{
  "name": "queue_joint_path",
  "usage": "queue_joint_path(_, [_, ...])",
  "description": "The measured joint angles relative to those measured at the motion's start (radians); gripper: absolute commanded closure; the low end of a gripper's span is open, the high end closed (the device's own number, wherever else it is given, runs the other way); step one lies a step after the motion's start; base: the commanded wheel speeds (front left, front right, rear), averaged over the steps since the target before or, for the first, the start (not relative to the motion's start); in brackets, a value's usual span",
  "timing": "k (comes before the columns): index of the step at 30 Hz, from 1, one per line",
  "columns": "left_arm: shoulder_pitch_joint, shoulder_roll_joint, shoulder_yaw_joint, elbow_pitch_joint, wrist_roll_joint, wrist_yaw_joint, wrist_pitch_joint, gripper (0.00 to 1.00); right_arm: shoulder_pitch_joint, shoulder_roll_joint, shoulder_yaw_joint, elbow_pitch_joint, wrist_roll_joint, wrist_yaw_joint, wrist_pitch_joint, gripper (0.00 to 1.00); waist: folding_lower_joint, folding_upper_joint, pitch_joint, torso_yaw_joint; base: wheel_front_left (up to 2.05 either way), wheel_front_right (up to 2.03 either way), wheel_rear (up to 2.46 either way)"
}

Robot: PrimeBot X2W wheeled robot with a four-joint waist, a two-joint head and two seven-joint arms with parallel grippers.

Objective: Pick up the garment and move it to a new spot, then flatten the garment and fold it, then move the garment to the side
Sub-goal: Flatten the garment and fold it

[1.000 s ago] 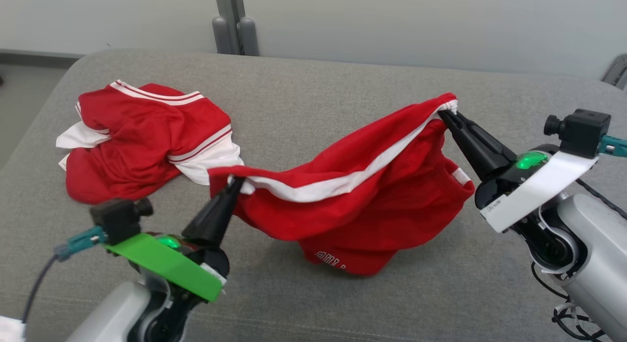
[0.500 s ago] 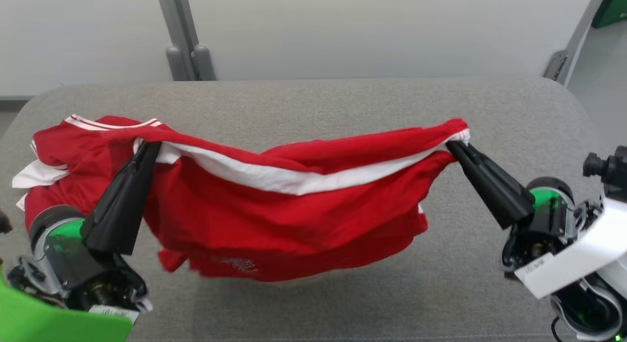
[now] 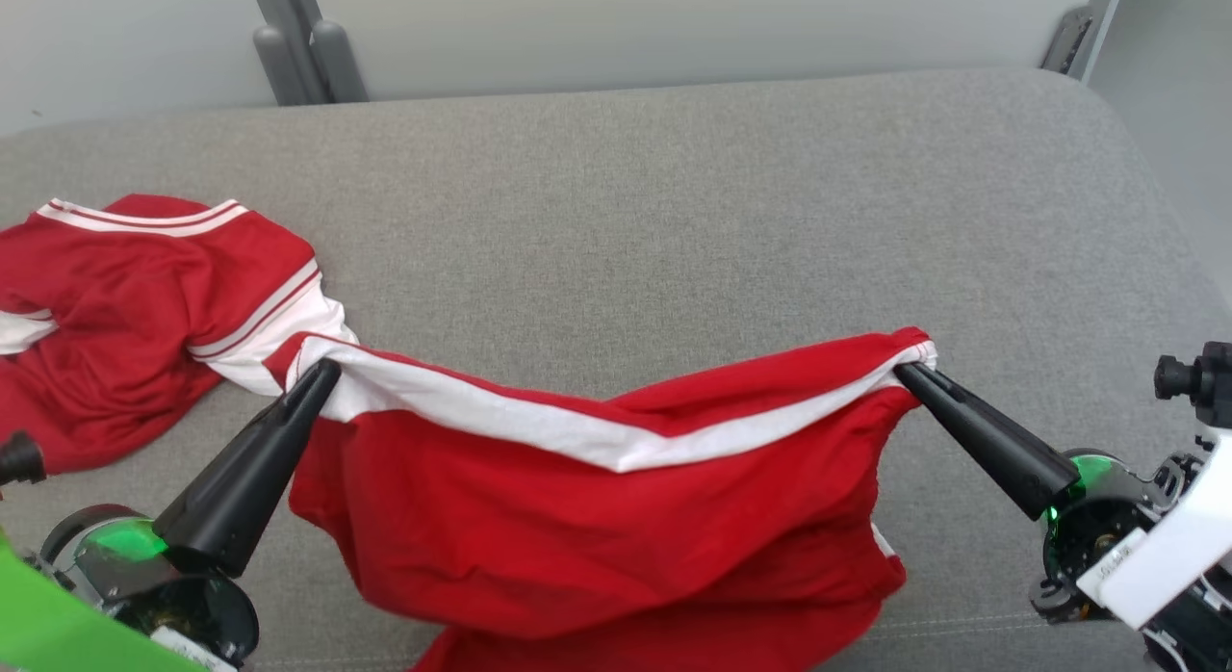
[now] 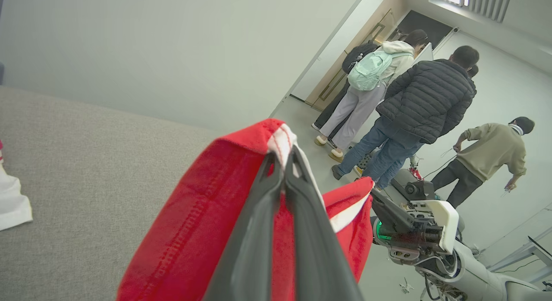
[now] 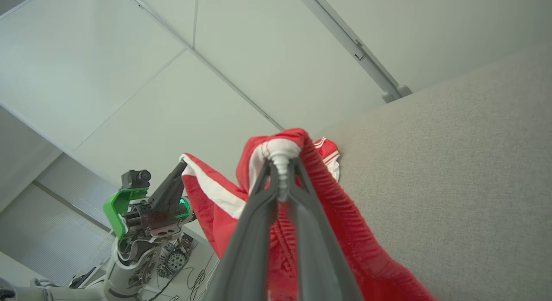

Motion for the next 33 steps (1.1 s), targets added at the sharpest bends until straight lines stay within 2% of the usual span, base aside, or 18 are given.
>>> queue_joint_path(4, [-0.082,0.017,-0.009,0.105,-0.106,0.006,0.093,1.0,-0.092,0.003,-0.041,0.095,0.152,-0.054,0.078,1.0,0.0,0.0,0.053,0.006,0.0,0.0,0.0])
queue_joint_path(7, [-0.21,0.017,-0.013,0.222,-0.152,0.017,0.163,1.0,-0.244,0.023,-0.122,0.184,0.22,-0.134,0.115,1.0,0.0,0.0,0.094,0.015,0.0,0.0,0.0])
queue_joint_path(9, [-0.316,0.013,-0.015,0.294,-0.146,0.02,0.193,1.0,-0.369,0.035,-0.167,0.249,0.209,-0.189,0.136,1.0,0.0001,0.0,0.121,0.022,0.0,0.0,0.0])
queue_joint_path(11, [-0.449,-0.007,-0.015,0.343,-0.109,0.02,0.206,1.0,-0.507,0.047,-0.207,0.303,0.147,-0.239,0.137,1.0,0.0,0.0,0.149,0.029,0.0,0.0,0.0])
queue_joint_path(12, [-0.52,-0.024,-0.015,0.359,-0.075,0.02,0.205,1.0,-0.576,0.048,-0.22,0.318,0.099,-0.247,0.134,1.0,0.0,0.0,0.163,0.032,0.0,0.0,0.0])
queue_joint_path(17, [-0.819,-0.09,-0.026,0.409,0.078,0.02,0.176,1.0,-0.858,0.081,-0.267,0.344,-0.032,-0.233,0.069,1.0,0.0001,0.0,0.233,0.047,0.0,0.0,0.0])
queue_joint_path(19, [-0.853,-0.097,-0.033,0.414,0.109,0.02,0.17,1.0,-0.889,0.089,-0.267,0.344,-0.048,-0.233,0.056,1.0,0.0,0.0,0.247,0.049,0.0,0.0,0.0])
queue_joint_path(22, [-0.908,-0.132,-0.044,0.433,0.168,0.021,0.132,1.0,-0.929,0.139,-0.251,0.352,-0.054,-0.233,0.027,1.0,0.0,0.0,0.291,0.052,0.0,0.0,0.0])
queue_joint_path(24, [-0.906,-0.181,-0.055,0.448,0.172,0.03,0.091,1.0,-0.913,0.17,-0.219,0.368,-0.053,-0.234,0.02,1.0,0.0001,0.0,0.32,0.052,0.0,0.0,0.0])
queue_joint_path(27, [-0.86,-0.264,-0.105,0.463,0.182,0.03,0.036,1.0,-0.807,0.168,-0.174,0.387,-0.054,-0.233,0.014,1.0,0.0001,0.0,0.363,0.049,0.0,0.0,0.0])
queue_joint_path(30, [-0.726,-0.309,-0.177,0.466,0.199,0.027,-0.005,1.0,-0.659,0.16,-0.149,0.4,-0.053,-0.223,-0.003,1.0,0.0001,0.0,0.406,0.047,0.0,0.0,0.0])
queue_joint_path(33, [-0.577,-0.328,-0.232,0.488,0.23,0.01,-0.049,1.0,-0.55,0.16,-0.12,0.413,-0.054,-0.196,-0.022,1.0,0.0001,0.0,0.449,0.044,0.0,0.0,0.0])
